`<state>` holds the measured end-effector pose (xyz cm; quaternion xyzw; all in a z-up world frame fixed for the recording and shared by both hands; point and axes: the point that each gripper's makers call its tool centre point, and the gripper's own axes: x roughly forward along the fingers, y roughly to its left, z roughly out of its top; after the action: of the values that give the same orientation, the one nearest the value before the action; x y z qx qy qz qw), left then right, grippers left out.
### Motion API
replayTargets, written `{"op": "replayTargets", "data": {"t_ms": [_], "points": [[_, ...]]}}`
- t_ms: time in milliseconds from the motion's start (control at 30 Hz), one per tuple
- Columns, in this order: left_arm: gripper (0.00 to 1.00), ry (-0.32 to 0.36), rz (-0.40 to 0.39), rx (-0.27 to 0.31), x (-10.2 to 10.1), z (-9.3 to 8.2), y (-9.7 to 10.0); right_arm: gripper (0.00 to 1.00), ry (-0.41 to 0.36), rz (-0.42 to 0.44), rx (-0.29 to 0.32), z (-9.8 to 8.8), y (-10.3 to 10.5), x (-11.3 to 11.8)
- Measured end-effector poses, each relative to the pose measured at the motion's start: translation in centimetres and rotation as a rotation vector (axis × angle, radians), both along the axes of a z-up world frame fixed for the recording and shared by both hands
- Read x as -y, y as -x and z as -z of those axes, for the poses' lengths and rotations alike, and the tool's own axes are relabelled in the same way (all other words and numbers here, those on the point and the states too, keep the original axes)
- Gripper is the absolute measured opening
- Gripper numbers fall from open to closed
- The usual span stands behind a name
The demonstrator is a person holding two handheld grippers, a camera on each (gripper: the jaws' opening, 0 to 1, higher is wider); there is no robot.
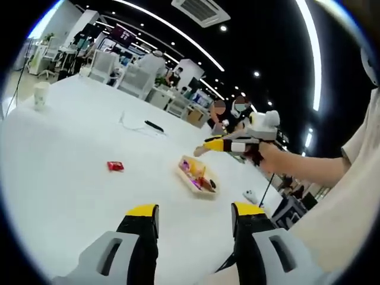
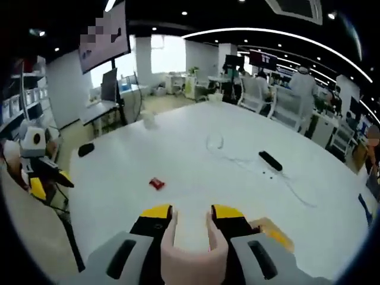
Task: Place the target food into the container with the food tongs after gripping and lifting it, then release it inside without dropping or visibly crushing the food.
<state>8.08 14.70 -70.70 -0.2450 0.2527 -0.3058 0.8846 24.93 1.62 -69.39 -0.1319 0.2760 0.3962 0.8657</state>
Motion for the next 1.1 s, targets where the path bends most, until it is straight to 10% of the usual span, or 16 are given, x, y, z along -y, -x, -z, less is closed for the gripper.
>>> {"op": "replayTargets", "data": {"t_ms": [1100], "points": [[0.50,-0.035,-0.104,-0.026,-3.7,0.8,1.1,0.25,-0.052,-0.076,-0.130,3.7,-1.0,-9.3]]}}
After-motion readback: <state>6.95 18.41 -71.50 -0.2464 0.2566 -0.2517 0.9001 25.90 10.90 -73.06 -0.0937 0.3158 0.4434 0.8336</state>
